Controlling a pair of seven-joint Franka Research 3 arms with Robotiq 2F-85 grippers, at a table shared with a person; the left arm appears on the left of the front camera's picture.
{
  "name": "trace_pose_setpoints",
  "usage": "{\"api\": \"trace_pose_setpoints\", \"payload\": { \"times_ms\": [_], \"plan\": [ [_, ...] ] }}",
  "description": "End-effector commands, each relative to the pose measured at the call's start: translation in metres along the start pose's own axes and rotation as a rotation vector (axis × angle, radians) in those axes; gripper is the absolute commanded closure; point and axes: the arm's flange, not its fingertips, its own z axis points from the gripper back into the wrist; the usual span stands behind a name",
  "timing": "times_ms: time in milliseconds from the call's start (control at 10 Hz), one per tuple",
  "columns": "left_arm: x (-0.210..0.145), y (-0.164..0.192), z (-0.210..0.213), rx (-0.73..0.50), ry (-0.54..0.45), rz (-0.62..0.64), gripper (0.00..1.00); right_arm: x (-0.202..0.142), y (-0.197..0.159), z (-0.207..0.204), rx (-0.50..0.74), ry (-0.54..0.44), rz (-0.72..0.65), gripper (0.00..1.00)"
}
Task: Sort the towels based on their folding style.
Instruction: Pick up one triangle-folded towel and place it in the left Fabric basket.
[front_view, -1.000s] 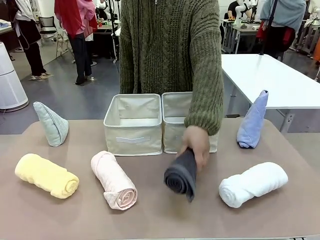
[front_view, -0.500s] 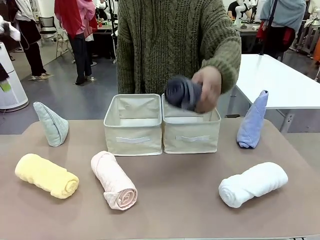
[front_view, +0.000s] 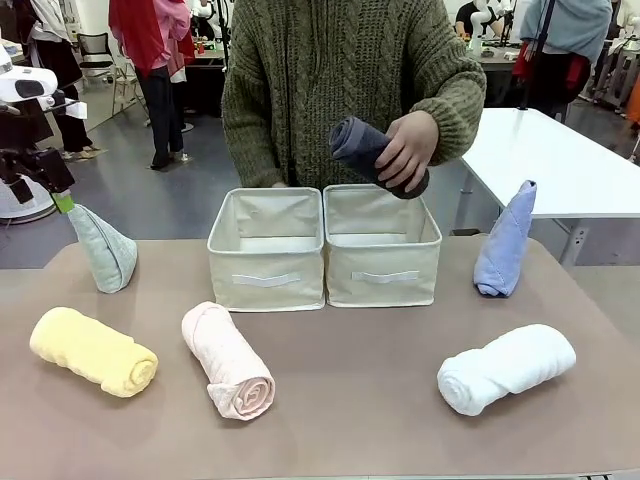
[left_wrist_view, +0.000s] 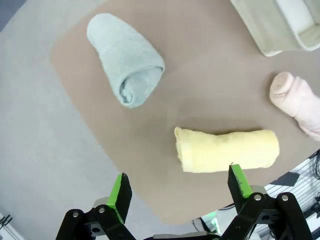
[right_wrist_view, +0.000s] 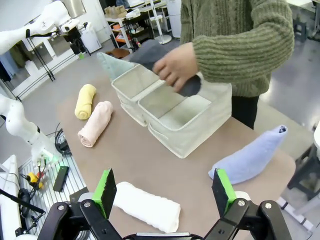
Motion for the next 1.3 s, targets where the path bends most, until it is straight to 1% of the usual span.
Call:
{"api": "trace_pose_setpoints", "payload": {
  "times_ms": [0, 200, 300, 400, 500, 600, 700, 800, 900, 1200],
  "plan": [
    [-0.006, 0.001, 0.004, 0.044, 0.025, -0.028, 0.0, 0.0, 0.0, -0.001, 0.009, -0.013, 0.003, 0.0],
    [-0.001, 0.002, 0.001, 0.02, 0.009, -0.008, 0.0, 0.0, 0.0, -0.001, 0.009, -0.013, 0.003, 0.0],
    [0.003, -0.015, -0.014, 0.011, 0.026, 0.067, 0.0, 0.0, 0.0, -0.001, 0.009, -0.013, 0.003, 0.0],
    [0.01, -0.026, -0.028, 0.038, 0.066, 0.202, 0.0, 0.0, 0.0, -0.001, 0.009, -0.013, 0.003, 0.0],
    [0.016, -0.023, -0.036, 0.072, 0.084, 0.355, 0.0, 0.0, 0.0, -0.001, 0.009, -0.013, 0.003, 0.0],
    [0.018, -0.02, -0.042, 0.094, 0.089, 0.451, 0.0, 0.0, 0.0, -0.001, 0.009, -0.013, 0.003, 0.0],
    [0.02, -0.016, -0.048, 0.135, 0.07, 0.539, 0.0, 0.0, 0.0, -0.001, 0.009, -0.013, 0.003, 0.0],
    [0.021, -0.013, -0.052, 0.141, 0.051, 0.6, 0.0, 0.0, 0.0, -0.001, 0.009, -0.013, 0.003, 0.0],
    [0.024, -0.01, -0.055, 0.117, 0.024, 0.597, 0.0, 0.0, 0.0, -0.001, 0.009, -0.013, 0.003, 0.0],
    [0.039, 0.006, -0.069, 0.115, -0.016, 0.603, 0.0, 0.0, 0.0, -0.001, 0.009, -0.013, 0.003, 0.0]
  ]
}}
